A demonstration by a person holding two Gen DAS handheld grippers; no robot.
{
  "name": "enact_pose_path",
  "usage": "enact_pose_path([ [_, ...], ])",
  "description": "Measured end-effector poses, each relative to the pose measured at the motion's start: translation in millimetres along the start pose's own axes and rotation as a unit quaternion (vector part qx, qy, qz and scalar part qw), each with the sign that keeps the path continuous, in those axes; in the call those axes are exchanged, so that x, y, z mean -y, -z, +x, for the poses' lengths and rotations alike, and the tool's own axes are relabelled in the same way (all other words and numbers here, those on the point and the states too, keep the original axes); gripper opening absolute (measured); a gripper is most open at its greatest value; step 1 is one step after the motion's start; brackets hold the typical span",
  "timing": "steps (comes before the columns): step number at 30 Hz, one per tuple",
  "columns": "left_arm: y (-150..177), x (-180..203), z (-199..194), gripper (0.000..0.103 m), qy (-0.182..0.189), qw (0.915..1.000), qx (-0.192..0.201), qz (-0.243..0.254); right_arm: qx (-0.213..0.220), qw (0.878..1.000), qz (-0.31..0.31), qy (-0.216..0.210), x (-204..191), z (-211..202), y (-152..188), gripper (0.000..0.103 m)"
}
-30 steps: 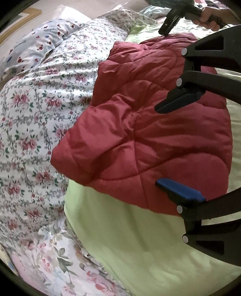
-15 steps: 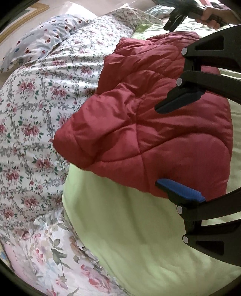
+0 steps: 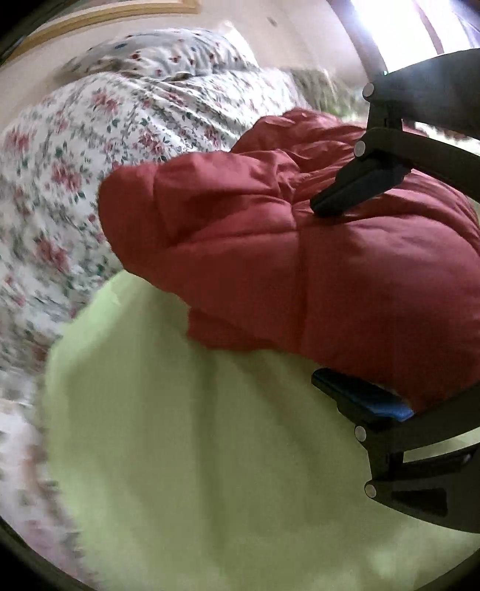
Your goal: Fold large clothes
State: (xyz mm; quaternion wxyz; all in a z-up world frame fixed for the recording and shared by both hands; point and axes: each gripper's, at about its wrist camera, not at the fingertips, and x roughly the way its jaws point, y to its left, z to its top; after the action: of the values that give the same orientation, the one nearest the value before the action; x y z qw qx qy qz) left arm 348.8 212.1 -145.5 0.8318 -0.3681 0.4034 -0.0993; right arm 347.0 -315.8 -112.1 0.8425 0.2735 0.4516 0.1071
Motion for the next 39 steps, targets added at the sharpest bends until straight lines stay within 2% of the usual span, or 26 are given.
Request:
enact_pose_path([
  [2, -3.6, -5.3, 10.4, 0.085, 0.018, 0.9997, -0.015, -0.007, -0.013, 1.0, 0.007, -0.015, 0.6, 9.5, 0.7, 0.095],
  [4, -7.2, -6.2, 20.8, 0.092, 0.028, 0.9992, -0.029, -0.005, -0.023, 0.999, 0.01, -0.029, -1.9, 18.5, 2.5, 0.096],
  [6, -9.0, -5.2, 31.1, 0.097, 0.028, 0.9986, -0.044, 0.004, -0.03, 0.999, 0.009, -0.034, -5.2, 24.7, 4.3, 0.098],
  [8, -10.5, -3.0, 38.6, 0.098, 0.024, 0.9983, -0.052, 0.014, -0.032, 0.999, 0.009, -0.034, -8.2, 28.7, 5.9, 0.097],
  [9, -11.6, -2.4, 40.4, 0.095, 0.022, 0.9983, -0.051, 0.019, -0.033, 0.999, 0.011, -0.034, -8.7, 29.7, 6.1, 0.095],
  [10, -12.1, 0.8, 40.7, 0.086, 0.019, 0.9982, -0.049, 0.029, -0.034, 0.999, 0.013, -0.035, -9.3, 30.2, 6.6, 0.093],
  [11, -12.8, 3.2, 39.9, 0.082, 0.017, 0.998, -0.047, 0.04, -0.035, 0.999, 0.012, -0.035, -10.2, 29.8, 6.9, 0.089],
  [13, -13.2, 6.5, 35.7, 0.067, 0.019, 0.9977, -0.043, 0.049, -0.038, 0.999, 0.006, -0.03, -13.6, 27.4, 7.7, 0.073],
  [16, -11.7, 9.8, 24.2, 0.056, 0.026, 0.9974, -0.038, 0.056, -0.04, 0.999, 0.003, -0.034, -20.0, 19.9, 8.6, 0.056],
  [19, -6.8, 15.7, 10.7, 0.051, 0.028, 0.9967, -0.033, 0.069, -0.041, 0.998, 0.002, -0.038, -26.9, 9.6, 10.2, 0.046],
  [21, 0.2, 20.0, -2.5, 0.049, 0.026, 0.9958, -0.032, 0.082, -0.043, 0.998, -0.004, -0.04, -31.2, 1.9, 14.2, 0.044],
  [29, 44.9, 18.4, -69.8, 0.047, 0.039, 0.9936, -0.04, 0.099, -0.068, 0.996, -0.023, -0.057, -41.3, -40.4, 56.3, 0.041],
  [35, 82.2, -8.6, -123.0, 0.047, 0.047, 0.993, -0.06, 0.09, -0.092, 0.993, -0.028, -0.065, -45.3, -67.7, 98.2, 0.041],
  [39, 97.4, -15.6, -140.6, 0.047, 0.042, 0.9927, -0.075, 0.085, -0.099, 0.992, -0.032, -0.067, -47.9, -81.8, 117.3, 0.041],
])
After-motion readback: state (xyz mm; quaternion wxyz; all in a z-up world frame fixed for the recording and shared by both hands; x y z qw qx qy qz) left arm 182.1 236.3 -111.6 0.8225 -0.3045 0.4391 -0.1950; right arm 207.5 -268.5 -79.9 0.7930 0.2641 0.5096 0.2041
